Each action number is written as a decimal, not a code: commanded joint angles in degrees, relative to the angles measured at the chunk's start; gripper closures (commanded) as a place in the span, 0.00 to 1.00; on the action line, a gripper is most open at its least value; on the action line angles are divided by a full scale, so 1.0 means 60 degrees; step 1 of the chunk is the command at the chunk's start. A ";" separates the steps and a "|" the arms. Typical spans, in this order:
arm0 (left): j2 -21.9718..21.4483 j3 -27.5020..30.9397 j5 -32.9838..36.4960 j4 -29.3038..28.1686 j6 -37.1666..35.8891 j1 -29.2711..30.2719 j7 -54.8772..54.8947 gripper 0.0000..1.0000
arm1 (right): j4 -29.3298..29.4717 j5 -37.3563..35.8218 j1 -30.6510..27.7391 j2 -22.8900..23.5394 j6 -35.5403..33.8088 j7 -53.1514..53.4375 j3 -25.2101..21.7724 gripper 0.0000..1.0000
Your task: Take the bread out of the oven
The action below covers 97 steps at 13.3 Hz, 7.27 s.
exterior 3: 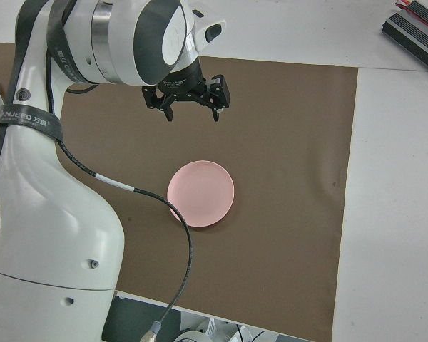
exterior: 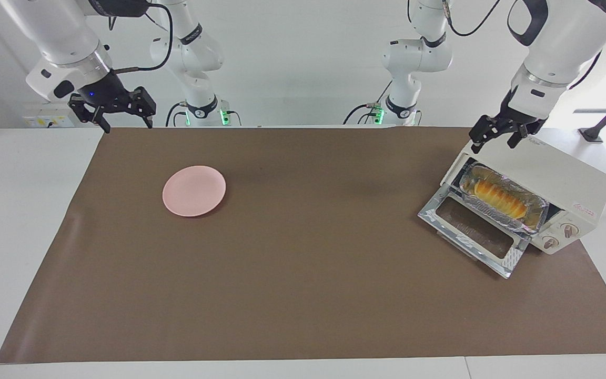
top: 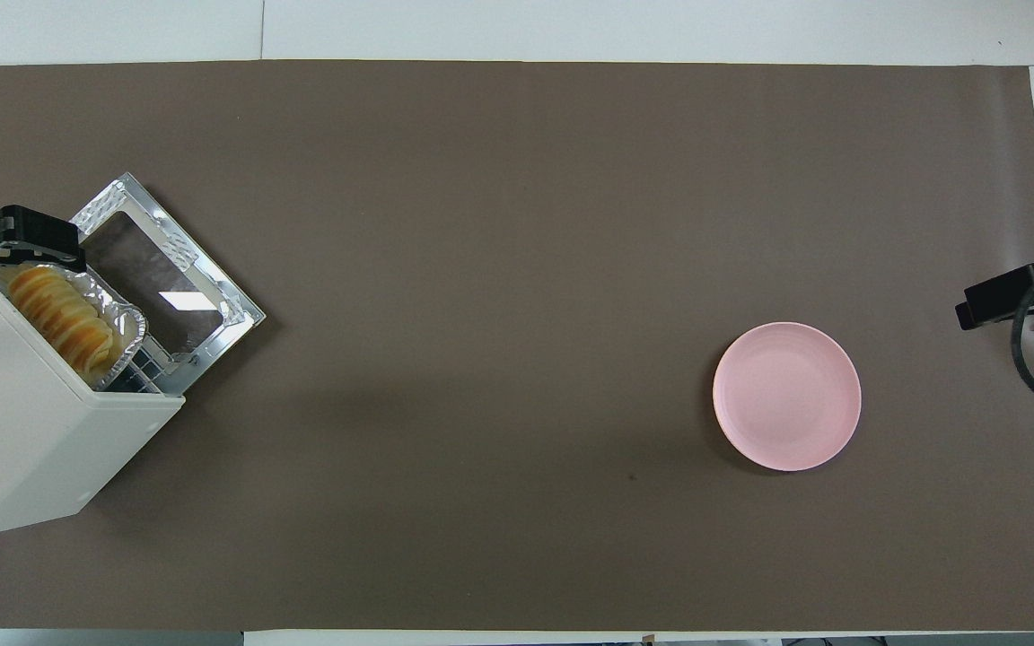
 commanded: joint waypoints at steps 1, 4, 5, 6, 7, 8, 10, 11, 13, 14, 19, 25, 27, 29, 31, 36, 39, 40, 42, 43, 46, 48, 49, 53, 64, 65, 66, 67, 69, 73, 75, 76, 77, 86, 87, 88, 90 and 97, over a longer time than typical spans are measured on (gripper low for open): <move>0.1198 -0.0022 -0.0144 0.0771 0.0407 0.0403 -0.1520 0.00 | -0.0225 0.0084 -0.0171 -0.0185 0.0037 0.0051 0.0114 0.00; 0.1889 0.0037 0.0162 0.0759 0.1168 0.0419 -0.2666 0.00 | -0.0225 0.0084 -0.0171 -0.0185 0.0037 0.0051 0.0100 0.00; 0.1977 0.0051 0.0439 0.0555 0.1345 0.0404 -0.2916 0.00 | -0.0225 0.0084 -0.0171 -0.0185 0.0037 0.0051 0.0100 0.00; 0.2109 0.0037 0.0645 0.0466 0.1579 0.0419 -0.3006 0.00 | -0.0225 0.0084 -0.0171 -0.0185 0.0037 0.0051 0.0100 0.00; 0.2212 0.0037 0.0662 0.0320 0.1886 0.0491 -0.3021 0.00 | -0.0225 0.0084 -0.0171 -0.0185 0.0037 0.0051 0.0114 0.00; 0.2198 0.0037 0.0676 0.0000 0.2252 0.0681 -0.3021 0.00 | -0.0225 0.0084 -0.0171 -0.0185 0.0037 0.0051 0.0114 0.00; 0.2125 0.0051 0.0691 -0.0558 0.2796 0.0726 -0.3050 0.00 | -0.0225 0.0084 -0.0171 -0.0185 0.0037 0.0051 0.0114 0.00; 0.2125 0.0051 0.0706 -0.0662 0.2870 0.0727 -0.3079 0.00 | -0.0225 0.0084 -0.0171 -0.0185 0.0037 0.0051 0.0114 0.00; 0.2154 0.0051 0.0706 -0.0969 0.3293 0.0756 -0.3662 0.00 | -0.0210 0.0084 -0.0171 -0.0185 0.0037 0.0051 0.0114 0.00; 0.2154 0.0051 0.0706 -0.1232 0.3571 0.0741 -0.3985 0.00 | -0.0225 0.0084 -0.0171 -0.0185 0.0037 0.0051 0.0114 0.00; 0.2228 0.0051 0.0706 -0.1628 0.4143 0.0756 -0.4852 0.00 | -0.0225 0.0084 -0.0171 -0.0185 0.0037 0.0051 0.0114 0.00; 0.2154 0.0051 0.0706 -0.2463 0.4979 0.0975 -0.5218 0.00 | -0.0225 0.0084 -0.0171 -0.0185 0.0037 0.0051 0.0114 0.00; 0.2110 0.0051 0.0706 -0.2873 0.5431 0.0990 -0.5218 0.01 | -0.0225 0.0084 -0.0171 -0.0185 0.0037 0.0051 0.0114 0.00; 0.2110 0.0037 0.0706 -0.3065 0.5653 0.1107 -0.5218 0.17 | -0.0225 0.0084 -0.0171 -0.0185 0.0037 0.0051 0.0114 0.00; 0.2110 0.0051 0.0706 -0.3168 0.5683 0.1122 -0.5218 0.44 | -0.0225 0.0084 -0.0171 -0.0185 0.0037 0.0051 0.0114 0.00; 0.2125 0.0051 0.0866 -0.3081 0.5538 0.1166 -0.4897 1.00 | -0.0225 0.0084 -0.0171 -0.0185 0.0037 0.0051 0.0100 0.00; 0.2285 0.0008 0.1160 -0.2395 0.5260 0.0860 -0.4867 1.00 | -0.0225 0.0084 -0.0171 -0.0185 0.0037 0.0051 0.0114 0.00; 0.2518 0.0007 0.1102 -0.1927 0.4939 0.0655 -0.4852 1.00 | -0.0225 0.0084 -0.0171 -0.0185 0.0037 0.0051 0.0100 0.00; 0.2914 -0.0022 0.0999 -0.0756 0.4149 0.0202 -0.4867 1.00 | -0.0225 0.0084 -0.0171 -0.0185 0.0037 0.0051 0.0114 0.00; 0.3017 -0.0022 0.0912 -0.0403 0.3797 -0.0265 -0.4925 1.00 | -0.0225 0.0084 -0.0171 -0.0185 0.0037 0.0051 0.0100 0.00; 0.3033 -0.0008 0.0765 -0.0237 0.3573 -0.1802 -0.4999 1.00 | -0.0210 0.0084 -0.0171 -0.0185 0.0037 0.0051 0.0114 0.00; 0.3018 -0.0022 0.0765 -0.0326 0.3749 -0.2668 -0.4926 1.00 | -0.0225 0.0084 -0.0171 -0.0185 0.0037 0.0051 0.0114 0.00; 0.3018 -0.0037 0.0764 -0.0340 0.3924 -0.3034 -0.4882 1.00 | -0.0225 0.0084 -0.0171 -0.0185 0.0037 0.0051 0.0100 0.00; 0.2974 -0.0081 0.0356 -0.0764 0.4684 -0.4177 -0.4400 1.00 | -0.0225 0.0084 -0.0171 -0.0185 0.0037 0.0051 0.0100 0.00; 0.5215 -0.0051 0.0003 0.1402 0.4907 -0.5762 -0.4530 1.00 | -0.0225 0.0084 -0.0171 -0.0185 0.0037 0.0051 0.0114 0.00; 0.5288 -0.0051 0.0017 0.1417 0.4878 -0.5821 -0.4530 1.00 | -0.0225 0.0084 -0.0171 -0.0185 0.0037 0.0051 0.0114 0.00; 0.5289 -0.0051 0.0032 0.1388 0.4820 -0.5923 -0.4530 1.00 | -0.0210 0.0084 -0.0171 -0.0185 0.0037 0.0051 0.0114 0.00; 0.5289 -0.0051 0.0047 0.1359 0.4732 -0.6040 -0.4530 1.00 | -0.0225 0.0084 -0.0171 -0.0185 0.0037 0.0051 0.0114 0.00; 0.5289 -0.0051 0.0033 0.1183 0.4716 -0.6245 -0.4544 1.00 | -0.0210 0.0084 -0.0171 -0.0185 0.0037 0.0051 0.0114 0.00; 0.5260 -0.0051 0.0018 0.0934 0.4585 -0.6261 -0.4984 1.00 | -0.0210 0.0084 -0.0200 -0.0185 0.0037 0.0022 0.0100 0.00; 0.5260 -0.0066 -0.0012 0.0905 0.4570 -0.6246 -0.5130 0.93 | -0.0210 0.0084 -0.0215 -0.0185 0.0037 0.0036 0.0100 0.00; 0.5260 -0.0066 -0.0055 0.0876 0.4570 -0.6188 -0.5290 0.70 | -0.0196 0.0084 -0.0215 -0.0185 0.0037 0.0021 0.0100 0.00; 0.5245 -0.0066 -0.0070 0.0817 0.4570 -0.6144 -0.5350 0.62 | -0.0196 0.0084 -0.0215 -0.0185 0.0037 0.0036 0.0100 0.00; 0.3110 0.0403 -0.0554 0.1696 0.1806 -0.3496 -0.4607 0.00 | -0.0677 0.0084 0.0603 -0.0215 0.1088 0.0123 0.0187 0.00; 0.2729 0.0403 -0.0539 0.1667 0.1352 -0.2869 -0.3922 0.00 | -0.0896 0.0084 0.0823 -0.0142 0.1541 0.0167 0.0188 0.00; 0.2406 0.0403 -0.0554 0.1666 0.0782 -0.2282 -0.3117 0.00 | -0.1218 0.0084 0.1202 -0.0083 0.2169 0.0255 0.0188 0.00; 0.1820 0.0417 -0.0525 0.1536 -0.0492 -0.1256 -0.1942 0.00 | -0.1033 0.0098 0.2240 0.0907 0.3036 0.1259 0.0188 0.00; -0.0231 -0.0255 -0.0481 -0.0103 -0.2139 0.0681 -0.0003 0.00 | 0.2185 -0.0368 0.5333 0.5754 0.4621 0.5117 0.0115 0.00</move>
